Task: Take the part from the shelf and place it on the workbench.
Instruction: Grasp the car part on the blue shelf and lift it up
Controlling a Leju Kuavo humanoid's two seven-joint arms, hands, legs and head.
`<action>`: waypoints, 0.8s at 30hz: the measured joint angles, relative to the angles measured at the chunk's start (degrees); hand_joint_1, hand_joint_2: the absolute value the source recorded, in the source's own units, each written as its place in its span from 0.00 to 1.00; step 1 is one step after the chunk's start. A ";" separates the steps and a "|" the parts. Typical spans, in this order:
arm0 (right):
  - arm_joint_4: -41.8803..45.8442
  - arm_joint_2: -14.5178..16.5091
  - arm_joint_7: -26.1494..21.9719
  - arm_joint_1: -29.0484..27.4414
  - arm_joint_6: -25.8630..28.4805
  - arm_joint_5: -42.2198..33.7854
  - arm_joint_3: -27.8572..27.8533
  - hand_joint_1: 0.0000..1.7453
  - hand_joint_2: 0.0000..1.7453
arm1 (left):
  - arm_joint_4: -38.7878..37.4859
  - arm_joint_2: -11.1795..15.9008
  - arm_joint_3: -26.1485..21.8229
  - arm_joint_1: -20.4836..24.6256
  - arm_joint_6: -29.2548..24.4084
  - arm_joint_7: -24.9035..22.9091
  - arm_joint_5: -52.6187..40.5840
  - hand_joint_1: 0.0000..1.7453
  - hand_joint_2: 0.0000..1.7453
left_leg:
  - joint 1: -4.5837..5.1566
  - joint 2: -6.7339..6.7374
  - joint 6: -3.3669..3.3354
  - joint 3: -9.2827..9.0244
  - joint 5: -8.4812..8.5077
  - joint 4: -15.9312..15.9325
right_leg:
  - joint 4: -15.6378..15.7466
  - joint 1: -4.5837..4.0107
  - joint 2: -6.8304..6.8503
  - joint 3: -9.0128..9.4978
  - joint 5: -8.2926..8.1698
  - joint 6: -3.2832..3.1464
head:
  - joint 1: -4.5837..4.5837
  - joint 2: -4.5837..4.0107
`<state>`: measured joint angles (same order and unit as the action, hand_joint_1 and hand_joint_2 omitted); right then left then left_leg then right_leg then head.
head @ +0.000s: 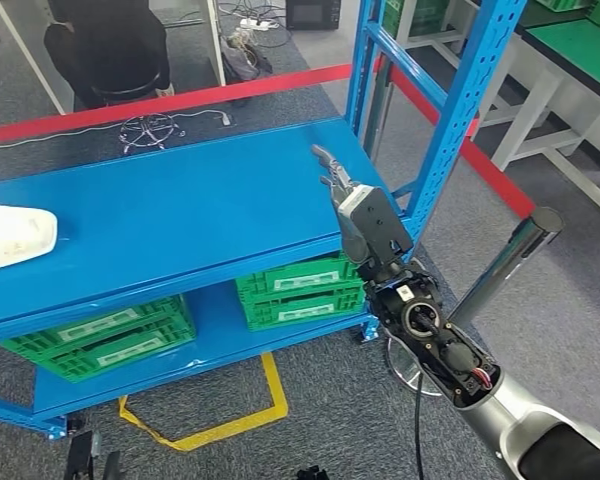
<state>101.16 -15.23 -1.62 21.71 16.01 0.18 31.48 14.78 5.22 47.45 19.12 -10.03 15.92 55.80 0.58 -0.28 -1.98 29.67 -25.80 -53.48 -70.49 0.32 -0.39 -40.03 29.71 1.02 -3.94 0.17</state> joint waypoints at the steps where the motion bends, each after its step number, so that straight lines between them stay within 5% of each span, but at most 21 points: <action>1: -0.02 0.00 -0.04 0.01 -0.14 0.00 -0.03 0.00 0.00 | 0.00 -0.06 0.00 -0.07 -0.08 0.04 0.00 0.00 0.00 | 0.17 -0.05 -0.06 -0.68 -0.56 0.02 | 4.12 -0.39 -0.01 1.34 -3.10 -0.68 | -0.04 0.00; 3: -0.07 0.00 -0.15 0.08 -0.52 0.00 -0.09 0.00 0.00 | -0.01 -0.24 0.01 -0.08 -0.27 0.16 0.03 0.00 0.00 | 0.43 -0.13 0.08 -1.57 -1.53 -0.02 | 11.52 -1.14 0.08 4.49 -7.06 -2.08 | 0.39 -0.01; 4: -0.08 0.00 -0.19 0.10 -0.71 0.00 -0.11 0.00 0.00 | -0.02 -0.30 0.02 -0.09 -0.32 0.22 0.05 0.00 0.00 | 0.42 -0.14 0.23 -1.60 -1.83 -0.04 | 13.75 -1.40 0.15 5.50 -7.47 -2.54 | 0.53 -0.01; 9: -0.04 0.07 -0.45 0.27 -1.19 0.01 -0.22 0.00 0.00 | -0.02 -0.28 0.02 -0.11 -0.49 0.59 0.21 0.00 0.00 | 0.40 0.15 1.90 -0.78 -3.45 -2.30 | 16.77 -0.77 -0.01 8.21 -5.79 -3.02 | 0.33 0.00; 12: -0.21 0.11 -0.53 0.58 -1.56 0.01 -0.19 0.00 0.00 | -0.02 -0.20 0.02 -0.21 -0.58 0.80 0.32 0.00 0.00 | -0.42 0.07 3.24 7.23 -6.03 -14.19 | 17.23 -0.32 0.10 10.39 -4.29 -3.12 | 0.37 0.00; 14: -0.40 0.11 -0.56 0.57 -1.73 -0.01 -0.16 0.00 0.00 | -0.02 -0.13 0.02 -0.73 -0.69 0.79 0.41 0.00 0.00 | -1.14 0.07 3.85 11.78 -4.97 -18.18 | 17.22 0.02 -0.03 11.82 -3.00 -2.86 | 0.36 0.00; 16: -0.49 0.13 -0.63 0.58 -1.87 -0.09 -0.15 0.00 0.00 | -0.02 -0.05 0.02 -0.96 -0.83 0.81 0.44 0.00 0.00 | -1.63 0.11 4.30 11.26 0.68 -12.58 | 17.21 0.48 -0.17 13.72 -1.53 -2.31 | 0.37 0.00; 18: -0.52 0.18 -0.72 0.74 -2.03 -0.19 -0.16 0.00 0.00 | -0.02 -0.01 0.02 -0.92 -0.91 0.86 0.44 0.00 0.00 | -1.73 0.13 4.39 8.20 5.21 -4.29 | 17.28 0.73 -0.20 14.98 0.04 -1.53 | 0.61 0.00; 22: -0.63 0.27 -0.77 1.17 -2.13 -0.25 -0.17 0.00 0.00 | -0.02 0.07 0.02 -0.78 -1.04 0.98 0.52 0.00 0.00 | -1.23 -0.01 2.25 5.76 3.92 -0.74 | 17.83 0.74 -0.31 16.97 1.24 -0.02 | 0.97 0.00; 24: -0.64 0.30 -0.80 1.22 -2.16 -0.26 -0.17 0.00 0.00 | -0.02 0.08 0.02 -0.80 -1.09 1.03 0.56 0.00 0.00 | -1.24 -0.11 1.21 4.53 3.04 -0.51 | 15.14 0.90 -0.15 16.16 1.57 0.35 | 0.71 -0.01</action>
<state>100.52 -14.94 -2.43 22.93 13.85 -0.08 31.30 14.75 5.31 47.47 18.32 -11.12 16.94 56.36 -0.66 -0.39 -0.78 34.21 -22.76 -53.99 -55.35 1.23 -0.54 -23.87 31.28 1.36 -3.24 0.17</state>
